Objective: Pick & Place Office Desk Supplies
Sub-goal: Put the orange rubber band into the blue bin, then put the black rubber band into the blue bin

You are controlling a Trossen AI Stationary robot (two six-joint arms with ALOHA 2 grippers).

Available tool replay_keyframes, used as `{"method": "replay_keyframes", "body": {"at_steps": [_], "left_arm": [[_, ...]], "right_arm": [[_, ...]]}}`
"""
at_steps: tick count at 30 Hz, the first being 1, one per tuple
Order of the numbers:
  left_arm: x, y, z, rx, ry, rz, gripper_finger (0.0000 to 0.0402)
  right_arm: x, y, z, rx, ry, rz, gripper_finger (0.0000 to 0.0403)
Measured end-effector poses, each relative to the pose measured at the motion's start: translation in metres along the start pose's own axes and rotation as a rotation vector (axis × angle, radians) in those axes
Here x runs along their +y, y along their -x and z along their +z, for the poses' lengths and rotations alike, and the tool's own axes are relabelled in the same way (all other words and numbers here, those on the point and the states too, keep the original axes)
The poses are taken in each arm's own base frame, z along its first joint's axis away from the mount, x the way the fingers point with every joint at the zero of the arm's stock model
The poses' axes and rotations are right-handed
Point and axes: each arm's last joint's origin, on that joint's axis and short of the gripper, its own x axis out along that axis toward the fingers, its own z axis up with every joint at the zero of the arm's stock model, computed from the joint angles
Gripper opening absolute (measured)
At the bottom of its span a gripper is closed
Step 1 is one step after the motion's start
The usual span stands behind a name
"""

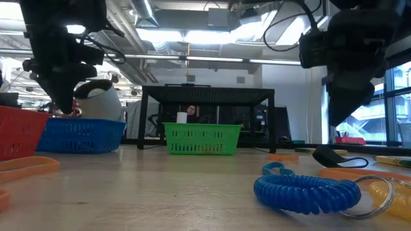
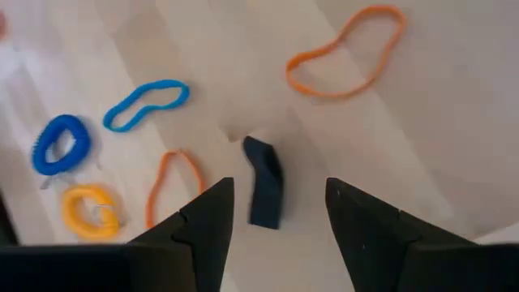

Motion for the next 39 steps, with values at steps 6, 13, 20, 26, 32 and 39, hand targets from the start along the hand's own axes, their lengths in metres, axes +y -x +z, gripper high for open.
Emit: {"method": "replay_keyframes", "body": {"at_steps": [6,13,20,26,32,39], "left_arm": [[0.0,0.0,0.0,0.017,0.032,-0.006,0.0062],[-0.006,0.015,0.009,0.026,-0.018,-0.069,0.0121],[-0.013,0.045,0.026,-0.004,-0.048,-0.163,0.0143],[-0.014,0.079,0.044,-0.041,-0.009,-0.247,0.0138],[-0.015,0.112,0.062,-0.098,0.043,-0.363,0.0137],[-0.012,0.139,0.076,-0.176,0.079,-0.447,0.0133]], "right_arm": [[0.005,-0.007,0.002,-0.016,-0.003,0.038,0.0251],[0.006,-0.021,0.001,0.016,0.062,0.02,0.0273],[0.006,-0.038,0.0,0.032,0.111,-0.001,0.0256],[0.005,-0.05,-0.001,0.03,0.176,-0.033,0.0235],[0.009,-0.062,-0.007,0.035,0.269,-0.046,0.02],[0.01,-0.065,-0.011,0.026,0.285,-0.075,0.0117]]}}
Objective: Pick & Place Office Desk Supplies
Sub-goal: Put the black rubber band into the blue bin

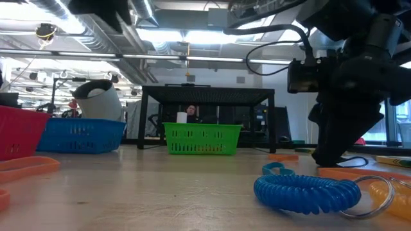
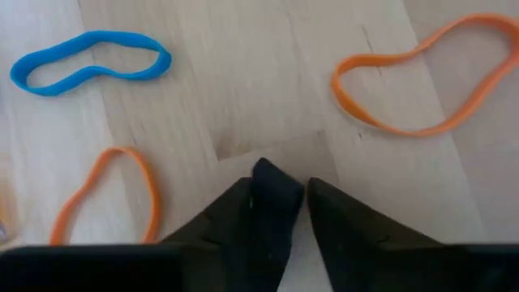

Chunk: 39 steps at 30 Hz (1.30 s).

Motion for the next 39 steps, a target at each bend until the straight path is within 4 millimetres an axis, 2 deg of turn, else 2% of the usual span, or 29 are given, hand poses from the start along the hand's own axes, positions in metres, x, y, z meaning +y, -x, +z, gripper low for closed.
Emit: {"method": "replay_keyframes", "body": {"at_steps": [5,6,12,17,21,28,32,35,39], "left_arm": [[-0.009,0.002,0.007,-0.075,-0.06,-0.078,0.0132],[-0.01,0.002,0.008,-0.084,-0.084,-0.09,0.0132],[-0.013,0.003,0.009,-0.108,-0.182,-0.109,0.0135],[-0.014,0.002,0.009,-0.105,-0.192,-0.11,0.0146],[-0.02,-0.005,0.008,-0.073,-0.229,-0.119,0.0164],[-0.055,-0.03,0.013,-0.157,-0.328,-0.232,0.0187],[-0.08,-0.045,0.018,-0.261,-0.415,-0.327,0.0185],[-0.096,-0.053,0.021,-0.318,-0.479,-0.434,0.0185],[-0.111,-0.063,0.022,-0.356,-0.53,-0.528,0.0187]], "right_arm": [[0.001,-0.001,0.0,-0.002,-0.008,0.009,0.0022],[0.001,-0.001,0.0,-0.001,-0.012,0.01,0.0013],[0.0,0.011,0.0,0.005,-0.054,0.05,0.0011],[0.002,0.048,0.012,-0.145,-0.078,0.135,0.0007],[0.003,0.083,0.023,-0.347,-0.105,0.206,0.0007],[0.005,0.128,0.047,-0.724,-0.07,0.335,0.0007],[0.007,0.138,0.057,-0.862,0.0,0.358,0.0007],[0.006,0.14,0.061,-0.926,0.045,0.311,0.0007],[0.006,0.148,0.066,-1.032,0.087,0.281,0.0009]]}}
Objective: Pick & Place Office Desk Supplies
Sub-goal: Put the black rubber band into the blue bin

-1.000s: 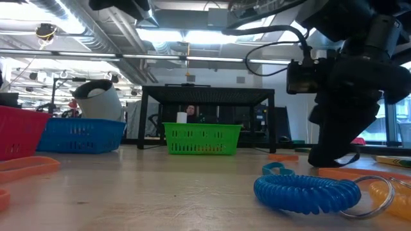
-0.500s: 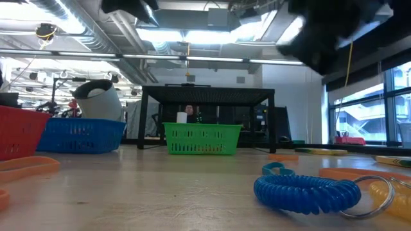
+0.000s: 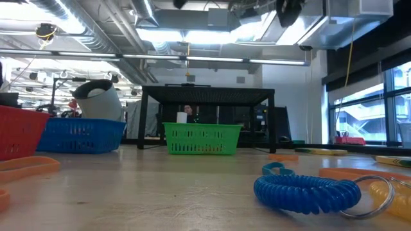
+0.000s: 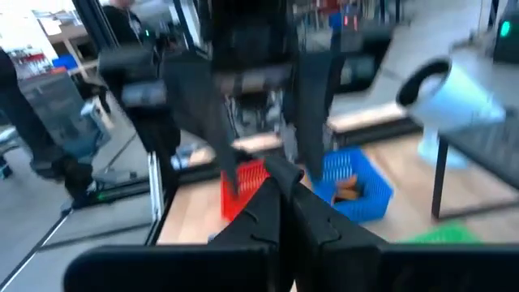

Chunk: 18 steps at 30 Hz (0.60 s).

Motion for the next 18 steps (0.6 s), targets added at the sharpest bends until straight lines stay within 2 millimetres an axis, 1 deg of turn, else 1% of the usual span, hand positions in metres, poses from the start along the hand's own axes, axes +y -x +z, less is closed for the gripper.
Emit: {"method": "replay_keyframes", "body": {"at_steps": [4,9,18], "left_arm": [[-0.003,-0.013,-0.001,-0.038,0.015,-0.011,0.0184],[-0.007,-0.024,0.002,-0.123,0.021,-0.047,0.0183],[-0.008,-0.025,0.007,-0.176,0.063,-0.037,0.0186]], "right_arm": [[0.001,0.0,0.006,-0.06,0.067,-0.005,0.001],[0.001,0.0,0.006,-0.063,0.143,-0.008,0.001],[0.002,0.0,0.009,-0.095,0.208,-0.005,0.0011]]}}
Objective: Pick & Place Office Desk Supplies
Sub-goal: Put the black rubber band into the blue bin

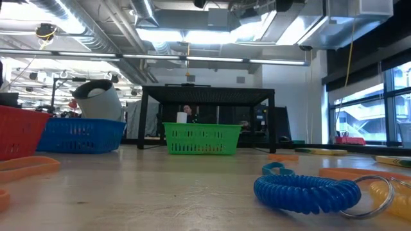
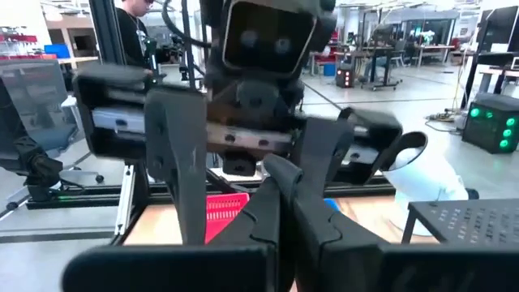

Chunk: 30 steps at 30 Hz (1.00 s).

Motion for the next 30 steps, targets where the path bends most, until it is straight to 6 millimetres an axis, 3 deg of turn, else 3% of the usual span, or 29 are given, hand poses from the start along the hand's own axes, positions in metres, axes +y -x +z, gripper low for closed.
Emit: {"method": "replay_keyframes", "body": {"at_steps": [8,12,18,21,25,30], "left_arm": [[0.001,0.0,0.001,-0.023,0.019,0.045,0.0173],[0.002,0.0,0.001,-0.03,0.01,0.087,0.0124],[0.003,0.0,0.001,-0.033,0.0,0.101,0.0016],[0.003,0.0,0.0,-0.029,-0.001,0.101,0.0008],[0.004,0.0,-0.002,-0.013,0.013,0.116,0.0004],[0.009,0.001,-0.008,0.053,0.114,0.154,0.0004]], "right_arm": [[0.001,0.0,0.003,-0.027,-0.01,0.009,0.0011],[0.001,0.0,0.003,-0.032,-0.013,0.01,0.0011],[0.0,0.0,0.003,-0.026,-0.042,0.01,0.0011],[0.0,0.0,0.001,-0.008,-0.121,0.006,0.0016],[-0.007,-0.001,-0.001,0.032,-0.219,-0.007,0.0058],[-0.01,0.003,0.0,0.056,-0.221,0.009,0.015]]}}
